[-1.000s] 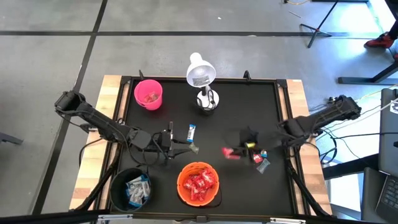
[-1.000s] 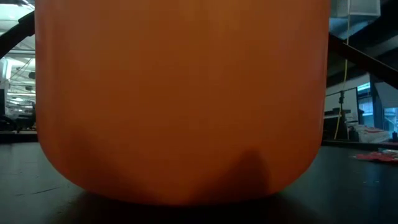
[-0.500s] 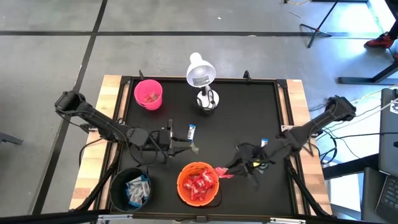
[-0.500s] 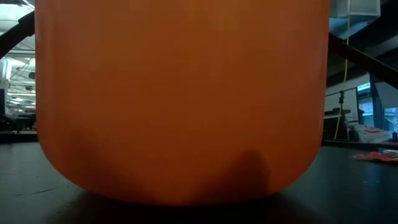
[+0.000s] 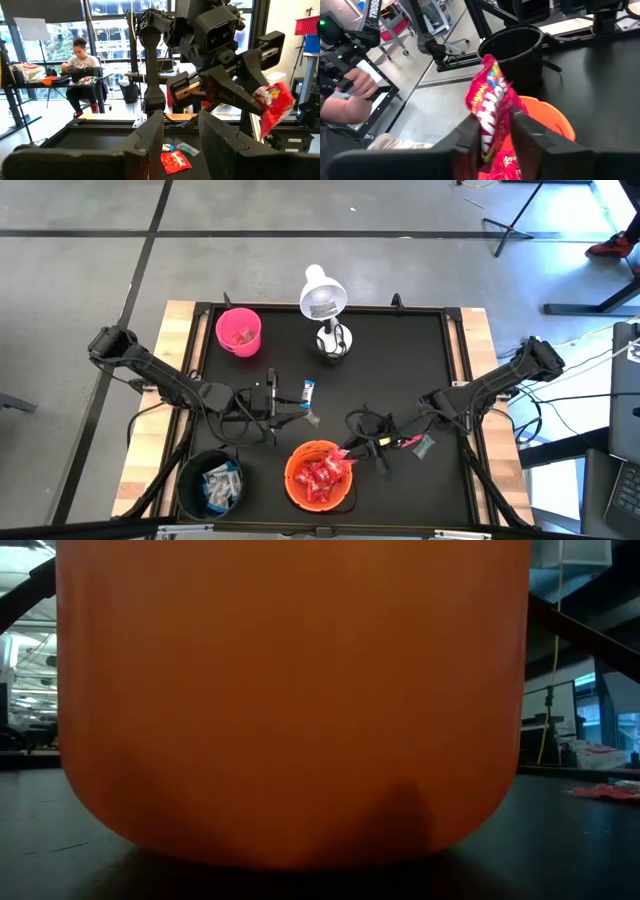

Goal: Sort candy
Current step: Put the red candy into the orange bucket

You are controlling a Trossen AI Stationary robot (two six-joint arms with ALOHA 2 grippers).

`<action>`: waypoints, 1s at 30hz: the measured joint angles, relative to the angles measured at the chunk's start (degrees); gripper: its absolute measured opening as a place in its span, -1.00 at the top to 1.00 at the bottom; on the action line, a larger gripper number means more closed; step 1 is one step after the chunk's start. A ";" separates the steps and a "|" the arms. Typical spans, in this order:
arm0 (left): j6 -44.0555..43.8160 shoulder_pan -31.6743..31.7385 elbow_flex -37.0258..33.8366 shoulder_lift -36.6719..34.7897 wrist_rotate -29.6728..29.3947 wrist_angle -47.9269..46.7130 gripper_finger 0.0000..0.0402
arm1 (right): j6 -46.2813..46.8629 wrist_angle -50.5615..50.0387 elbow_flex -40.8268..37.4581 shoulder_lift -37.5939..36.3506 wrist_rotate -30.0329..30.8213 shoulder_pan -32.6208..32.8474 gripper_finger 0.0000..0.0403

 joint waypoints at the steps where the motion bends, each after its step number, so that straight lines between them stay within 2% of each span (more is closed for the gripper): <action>1: 0.00 0.00 0.00 0.00 0.01 0.00 0.43 | -0.35 0.13 0.00 0.00 -0.04 0.01 0.50; 7: -0.02 0.00 0.00 0.00 0.01 0.01 0.43 | -0.84 0.20 0.01 -0.02 -0.37 0.04 0.11; 12: -0.07 0.00 0.00 0.00 0.04 0.01 0.43 | -0.98 0.20 0.02 -0.02 -0.98 0.02 -0.08; 20: -0.09 0.00 0.00 0.00 -0.59 0.01 0.43 | -0.97 0.08 0.07 0.38 -0.40 0.02 -0.18; 25: -0.98 0.00 0.00 0.00 -0.64 0.16 0.43 | 0.99 -2.30 0.11 2.22 2.98 -0.45 -0.18; 28: -3.07 0.02 0.00 0.00 1.90 0.17 0.43 | 1.85 -3.55 0.11 3.16 6.17 -1.13 -0.18; 30: -3.19 0.00 0.00 0.00 4.13 0.19 0.43 | 1.94 -3.74 0.11 3.72 5.25 -1.59 -0.18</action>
